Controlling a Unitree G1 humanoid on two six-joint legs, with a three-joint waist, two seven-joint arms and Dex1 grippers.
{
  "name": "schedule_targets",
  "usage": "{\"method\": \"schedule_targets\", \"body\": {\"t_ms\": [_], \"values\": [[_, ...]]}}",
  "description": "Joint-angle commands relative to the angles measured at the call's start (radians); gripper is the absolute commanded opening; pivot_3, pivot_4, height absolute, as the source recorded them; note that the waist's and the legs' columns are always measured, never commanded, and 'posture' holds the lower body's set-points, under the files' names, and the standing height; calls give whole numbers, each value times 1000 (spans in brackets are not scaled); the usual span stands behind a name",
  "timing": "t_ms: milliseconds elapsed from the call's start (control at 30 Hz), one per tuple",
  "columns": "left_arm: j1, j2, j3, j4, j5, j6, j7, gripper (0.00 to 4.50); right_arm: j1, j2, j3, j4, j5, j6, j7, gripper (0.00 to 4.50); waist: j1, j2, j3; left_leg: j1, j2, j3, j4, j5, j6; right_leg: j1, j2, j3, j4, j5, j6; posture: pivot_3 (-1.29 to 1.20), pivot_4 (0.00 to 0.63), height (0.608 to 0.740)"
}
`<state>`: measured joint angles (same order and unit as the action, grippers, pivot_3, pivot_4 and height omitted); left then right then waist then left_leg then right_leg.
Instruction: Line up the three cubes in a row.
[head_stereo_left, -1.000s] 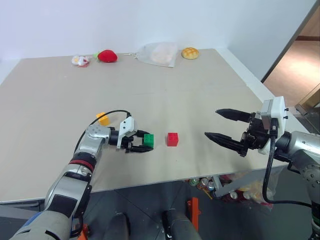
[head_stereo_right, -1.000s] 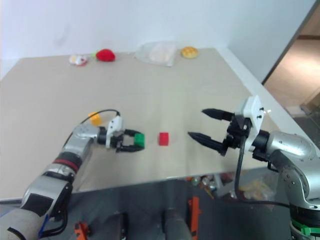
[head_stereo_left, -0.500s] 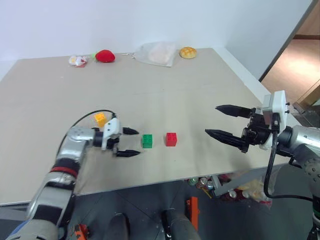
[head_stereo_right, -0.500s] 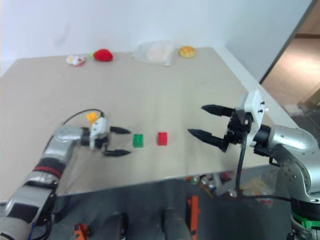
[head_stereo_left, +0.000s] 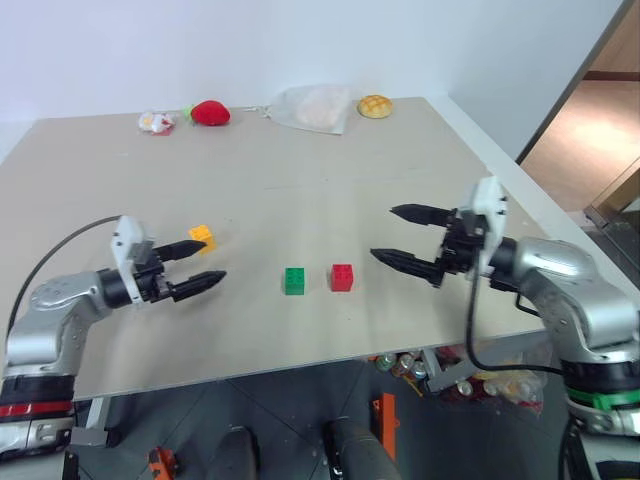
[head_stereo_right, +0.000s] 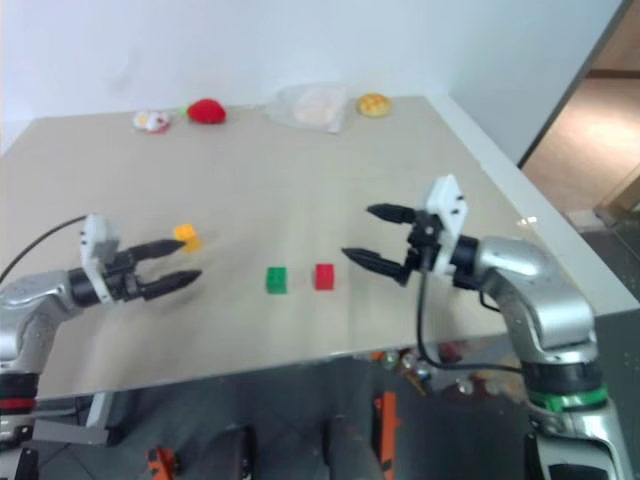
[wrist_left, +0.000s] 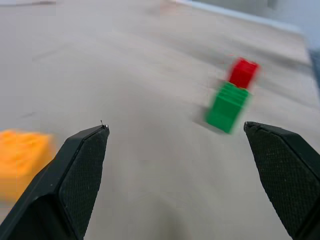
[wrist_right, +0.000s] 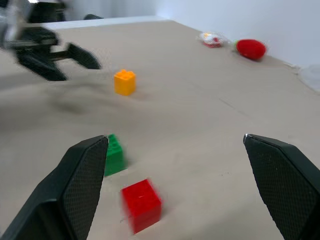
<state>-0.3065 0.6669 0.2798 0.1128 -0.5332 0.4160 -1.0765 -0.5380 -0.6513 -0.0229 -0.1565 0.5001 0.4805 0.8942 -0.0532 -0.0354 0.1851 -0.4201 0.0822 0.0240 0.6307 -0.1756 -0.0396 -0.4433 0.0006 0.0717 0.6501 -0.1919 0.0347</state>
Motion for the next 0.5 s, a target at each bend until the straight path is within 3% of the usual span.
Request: {"method": "schedule_targets", "body": {"t_ms": [33, 233, 500], "values": [[0, 7, 71, 47, -16, -6, 62, 4468, -60, 38, 37, 21, -37, -33, -8, 4500, 3, 0, 0, 0, 0, 0, -1, 0, 0, 0, 0, 0, 0, 0, 0, 0, 150, 740], [-17, 11, 69, 164, 29, -88, 90, 4468, -75, 87, 68, 40, -73, -52, -10, 4500, 9, 0, 0, -2, 0, 0, -3, 0, 0, -1, 0, 0, 0, -2, 1, 0, 150, 740], [-146, 23, -30, 398, 131, -227, -1, 4468, -62, 98, 64, 17, -73, -46, -5, 4500, 9, -1, 0, -2, 0, 0, -3, 0, 0, -1, 0, 0, -1, -1, 1, 0, 150, 740]]}}
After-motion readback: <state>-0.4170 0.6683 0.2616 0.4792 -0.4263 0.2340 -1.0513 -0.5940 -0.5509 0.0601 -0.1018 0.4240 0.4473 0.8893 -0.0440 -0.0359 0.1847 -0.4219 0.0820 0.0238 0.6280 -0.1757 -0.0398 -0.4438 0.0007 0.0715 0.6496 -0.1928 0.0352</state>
